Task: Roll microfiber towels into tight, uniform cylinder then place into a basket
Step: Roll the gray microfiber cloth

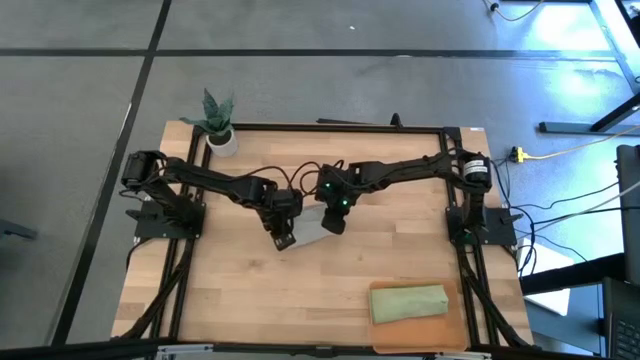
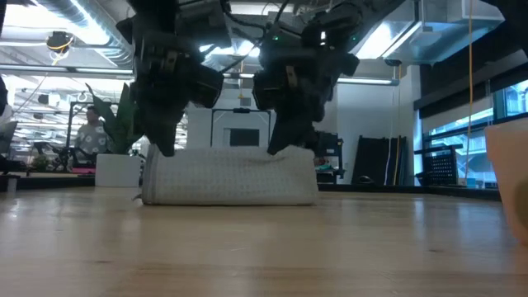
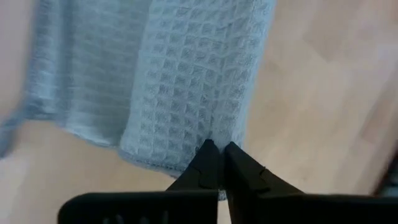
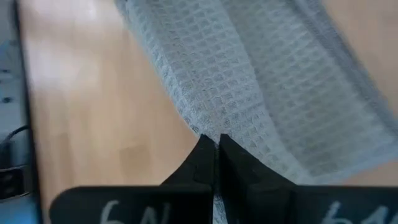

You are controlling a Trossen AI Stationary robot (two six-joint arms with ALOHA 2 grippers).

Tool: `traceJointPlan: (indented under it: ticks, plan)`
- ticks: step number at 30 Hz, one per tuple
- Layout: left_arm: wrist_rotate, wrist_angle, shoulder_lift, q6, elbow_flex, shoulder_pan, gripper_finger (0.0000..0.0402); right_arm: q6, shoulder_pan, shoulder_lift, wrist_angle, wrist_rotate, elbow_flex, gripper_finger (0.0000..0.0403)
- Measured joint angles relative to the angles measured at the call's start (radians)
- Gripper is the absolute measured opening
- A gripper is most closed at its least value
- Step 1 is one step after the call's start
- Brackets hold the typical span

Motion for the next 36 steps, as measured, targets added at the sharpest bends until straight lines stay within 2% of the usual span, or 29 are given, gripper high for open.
traceJointPlan:
  ticks: [4,10,17,23,28,32,36]
  plan:
    - [-0.073,-0.009,0.001,-0.002,-0.002,0.000,0.0000,0.000,0.000,0.032,0.018,0.064,0.000,0.0008]
    - [-0.105,-0.024,0.009,-0.002,-0.002,0.005,0.0000,-0.001,-0.001,0.047,0.038,0.082,0.000,0.0008]
    - [-0.159,-0.026,0.030,-0.002,-0.002,0.005,0.0000,-0.003,-0.001,0.048,0.048,0.154,0.000,0.0008]
    - [-0.171,-0.025,0.052,-0.002,-0.002,0.005,0.0000,-0.027,-0.001,0.049,0.062,0.154,0.000,0.0017]
    - [-0.152,-0.021,0.052,-0.020,-0.003,0.005,0.0000,-0.015,-0.001,0.049,0.092,0.038,-0.002,0.0026]
    - [-0.166,-0.023,0.052,-0.022,-0.004,0.003,0.0006,-0.001,-0.002,0.049,0.100,0.063,-0.002,0.0043]
    - [-0.183,-0.028,0.053,-0.021,-0.005,0.003,0.0028,0.001,-0.002,0.049,0.100,0.095,-0.002,0.0076]
